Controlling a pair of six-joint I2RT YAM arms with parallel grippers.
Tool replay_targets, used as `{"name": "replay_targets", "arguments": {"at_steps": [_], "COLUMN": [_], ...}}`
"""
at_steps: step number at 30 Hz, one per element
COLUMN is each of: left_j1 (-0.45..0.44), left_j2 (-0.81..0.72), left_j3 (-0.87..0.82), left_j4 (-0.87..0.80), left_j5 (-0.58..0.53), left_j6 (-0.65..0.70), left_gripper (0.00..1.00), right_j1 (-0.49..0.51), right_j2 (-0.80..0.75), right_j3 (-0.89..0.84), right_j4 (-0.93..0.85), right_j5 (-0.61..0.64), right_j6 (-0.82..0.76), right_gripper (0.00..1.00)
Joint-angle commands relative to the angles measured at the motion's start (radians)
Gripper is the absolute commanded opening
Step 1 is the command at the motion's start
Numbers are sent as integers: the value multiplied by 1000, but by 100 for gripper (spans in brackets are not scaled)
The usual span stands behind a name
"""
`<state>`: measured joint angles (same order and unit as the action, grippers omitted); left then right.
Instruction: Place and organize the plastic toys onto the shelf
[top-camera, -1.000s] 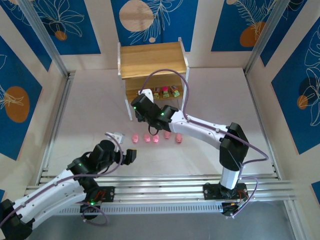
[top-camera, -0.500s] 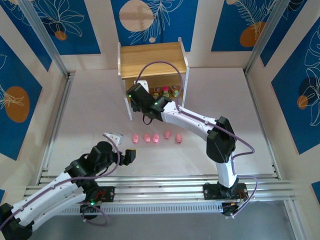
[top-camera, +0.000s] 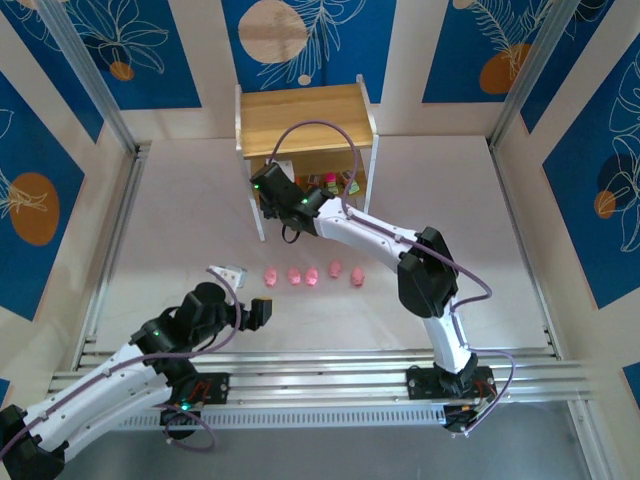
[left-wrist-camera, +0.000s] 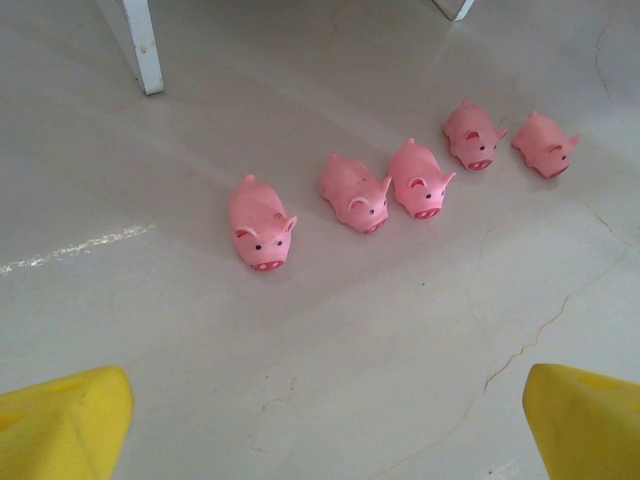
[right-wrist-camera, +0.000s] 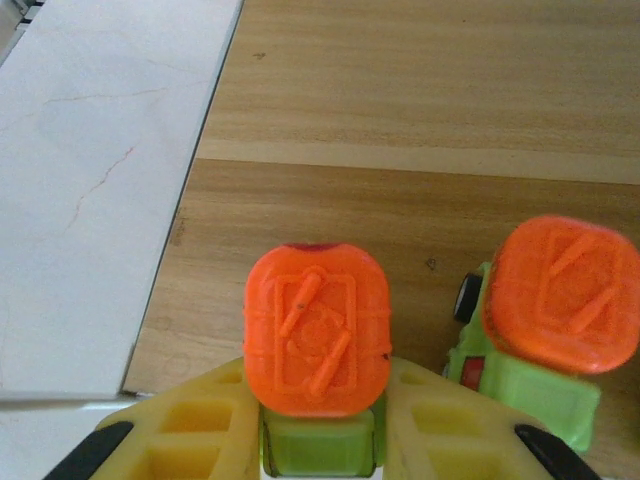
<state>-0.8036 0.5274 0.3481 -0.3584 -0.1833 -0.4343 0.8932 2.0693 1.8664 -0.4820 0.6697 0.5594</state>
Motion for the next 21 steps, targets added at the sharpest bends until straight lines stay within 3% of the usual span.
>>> {"name": "replay_targets", "arguments": {"at_steps": [1,21], "left_j1": [1,1], "left_j2": [1,-2], "left_j3": [-10,-10], "left_j4": [12,11], "left_j5": [12,10], "left_j6": [20,19], "left_gripper": [100,100], "right_j1": [-7,-19], "right_j2": [23,90], "right_j3": [53,94], "right_j4": [19,33], "right_j5": [14,30], "right_j6": [11,20], "right_gripper": [21,21]}}
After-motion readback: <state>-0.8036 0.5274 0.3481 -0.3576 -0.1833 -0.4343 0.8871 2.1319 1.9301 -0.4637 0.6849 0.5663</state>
